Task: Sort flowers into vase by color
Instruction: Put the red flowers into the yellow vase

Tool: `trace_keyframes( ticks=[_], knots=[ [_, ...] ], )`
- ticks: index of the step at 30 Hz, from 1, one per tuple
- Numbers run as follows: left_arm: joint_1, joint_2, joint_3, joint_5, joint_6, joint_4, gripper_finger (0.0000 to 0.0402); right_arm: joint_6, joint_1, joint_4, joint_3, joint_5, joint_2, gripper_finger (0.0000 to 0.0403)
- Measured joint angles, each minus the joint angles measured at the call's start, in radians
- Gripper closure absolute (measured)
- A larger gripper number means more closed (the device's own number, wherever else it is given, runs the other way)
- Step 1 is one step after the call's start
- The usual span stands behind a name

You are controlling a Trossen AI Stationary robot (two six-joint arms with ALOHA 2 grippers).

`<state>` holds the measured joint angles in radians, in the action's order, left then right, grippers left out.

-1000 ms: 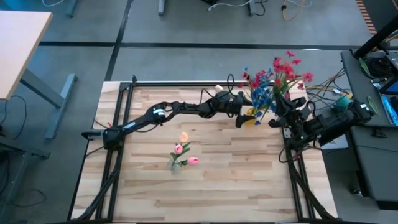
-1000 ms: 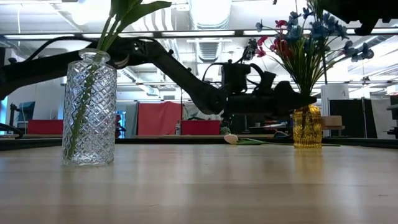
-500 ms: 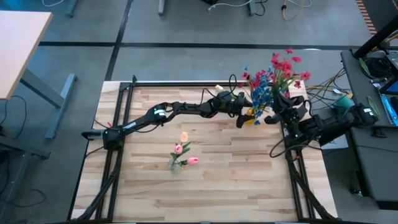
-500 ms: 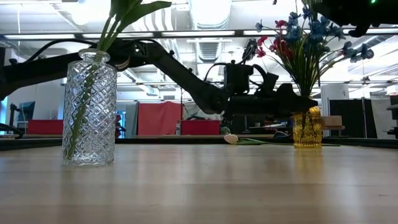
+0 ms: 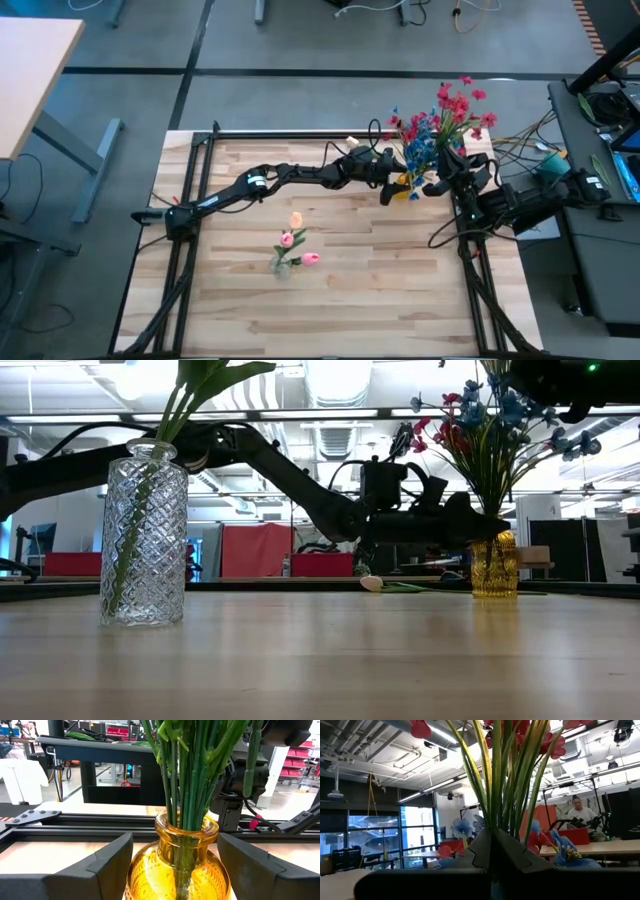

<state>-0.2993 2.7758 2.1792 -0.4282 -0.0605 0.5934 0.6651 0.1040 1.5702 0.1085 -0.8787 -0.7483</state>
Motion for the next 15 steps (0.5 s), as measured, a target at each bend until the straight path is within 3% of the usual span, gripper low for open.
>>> trace_keyframes(
  ticks=[7,15],
  knots=[
    [0.000,0.000,0.000,0.000,0.000,-0.002,0.0139,-0.004,-0.016,-0.001,0.000,0.032,0.000,0.0394],
    [0.000,-0.002,0.000,0.000,0.002,-0.014,0.0139,-0.075,-0.116,-0.008,0.000,0.076,-0.046,0.0394]
  ],
)
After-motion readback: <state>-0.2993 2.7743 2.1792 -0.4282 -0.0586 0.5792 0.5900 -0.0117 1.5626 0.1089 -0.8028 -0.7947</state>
